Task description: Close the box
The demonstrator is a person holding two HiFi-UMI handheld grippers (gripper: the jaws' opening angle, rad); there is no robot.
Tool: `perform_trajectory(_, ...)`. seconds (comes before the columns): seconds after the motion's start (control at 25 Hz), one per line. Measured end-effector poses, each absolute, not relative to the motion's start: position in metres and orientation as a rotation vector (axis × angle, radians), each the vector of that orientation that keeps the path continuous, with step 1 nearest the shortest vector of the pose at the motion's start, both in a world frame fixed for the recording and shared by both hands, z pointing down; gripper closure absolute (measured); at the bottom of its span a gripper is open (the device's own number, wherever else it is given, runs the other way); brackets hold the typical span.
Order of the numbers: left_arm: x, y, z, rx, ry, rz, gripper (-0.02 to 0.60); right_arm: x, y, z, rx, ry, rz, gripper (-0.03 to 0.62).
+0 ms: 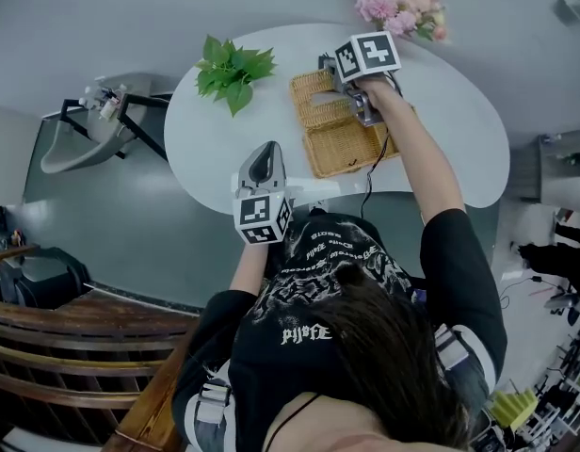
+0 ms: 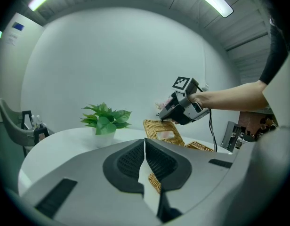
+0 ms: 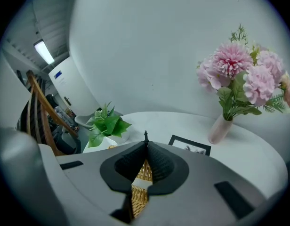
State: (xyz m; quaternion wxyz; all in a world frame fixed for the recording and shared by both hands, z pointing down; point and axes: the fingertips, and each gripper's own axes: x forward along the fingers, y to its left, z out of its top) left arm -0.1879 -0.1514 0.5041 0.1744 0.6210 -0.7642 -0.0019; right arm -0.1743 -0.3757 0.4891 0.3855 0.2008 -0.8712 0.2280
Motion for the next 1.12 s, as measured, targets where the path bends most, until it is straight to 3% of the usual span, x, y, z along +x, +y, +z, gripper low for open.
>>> perform_trajectory(1.12, -0.165, -0.134, 0.505, 1.879, -2.058, 0.016, 0.551, -0.132, -0.330, 0.444, 0.609, -2.433, 0.463, 0.553)
